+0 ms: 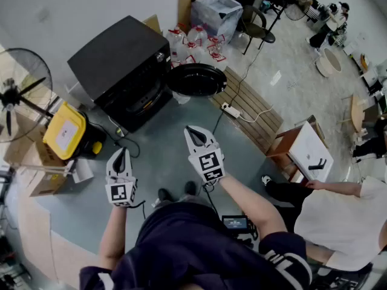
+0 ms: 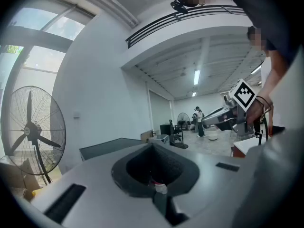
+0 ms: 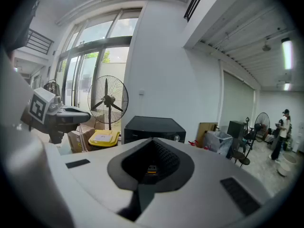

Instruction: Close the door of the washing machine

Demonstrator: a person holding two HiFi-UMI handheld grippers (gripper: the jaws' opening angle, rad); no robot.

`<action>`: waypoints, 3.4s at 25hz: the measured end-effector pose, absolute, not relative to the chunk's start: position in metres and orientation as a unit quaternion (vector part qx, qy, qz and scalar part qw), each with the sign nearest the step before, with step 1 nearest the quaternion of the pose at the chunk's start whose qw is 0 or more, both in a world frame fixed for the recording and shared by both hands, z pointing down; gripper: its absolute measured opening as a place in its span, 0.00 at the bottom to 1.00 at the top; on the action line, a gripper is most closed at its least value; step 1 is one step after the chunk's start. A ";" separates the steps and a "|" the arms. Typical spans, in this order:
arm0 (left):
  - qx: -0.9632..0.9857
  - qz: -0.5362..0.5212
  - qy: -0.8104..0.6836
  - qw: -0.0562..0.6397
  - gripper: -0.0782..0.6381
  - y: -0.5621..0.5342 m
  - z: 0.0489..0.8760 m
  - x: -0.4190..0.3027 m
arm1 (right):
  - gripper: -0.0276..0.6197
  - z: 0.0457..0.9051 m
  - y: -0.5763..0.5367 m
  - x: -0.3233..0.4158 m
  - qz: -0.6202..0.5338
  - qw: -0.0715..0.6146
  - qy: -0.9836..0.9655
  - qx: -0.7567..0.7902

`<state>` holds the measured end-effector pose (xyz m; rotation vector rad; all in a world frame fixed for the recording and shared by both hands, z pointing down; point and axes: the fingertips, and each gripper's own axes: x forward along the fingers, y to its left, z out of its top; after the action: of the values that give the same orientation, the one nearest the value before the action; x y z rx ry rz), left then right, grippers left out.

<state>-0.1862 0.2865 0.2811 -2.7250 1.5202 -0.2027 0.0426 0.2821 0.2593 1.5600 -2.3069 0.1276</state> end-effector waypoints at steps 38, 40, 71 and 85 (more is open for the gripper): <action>-0.871 -0.086 0.484 0.010 0.14 0.279 0.289 -0.133 | 0.14 0.306 0.272 0.128 0.079 0.176 -0.802 0.565; -0.870 -0.086 0.485 0.012 0.14 0.277 0.286 -0.125 | 0.14 0.310 0.266 0.138 0.078 0.181 -0.803 0.563; -0.882 -0.114 0.456 -0.018 0.14 0.054 0.352 -0.094 | 0.20 0.510 -0.023 0.386 0.093 0.282 -0.696 0.653; -0.813 -0.215 0.538 -0.058 0.14 0.020 0.452 -0.094 | 0.30 0.699 -0.119 0.541 0.117 0.353 -0.711 0.597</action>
<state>-0.0945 0.0204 0.4520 -2.6529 1.7553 -0.7005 0.5415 -0.1192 0.6988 1.5454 -1.8381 0.3030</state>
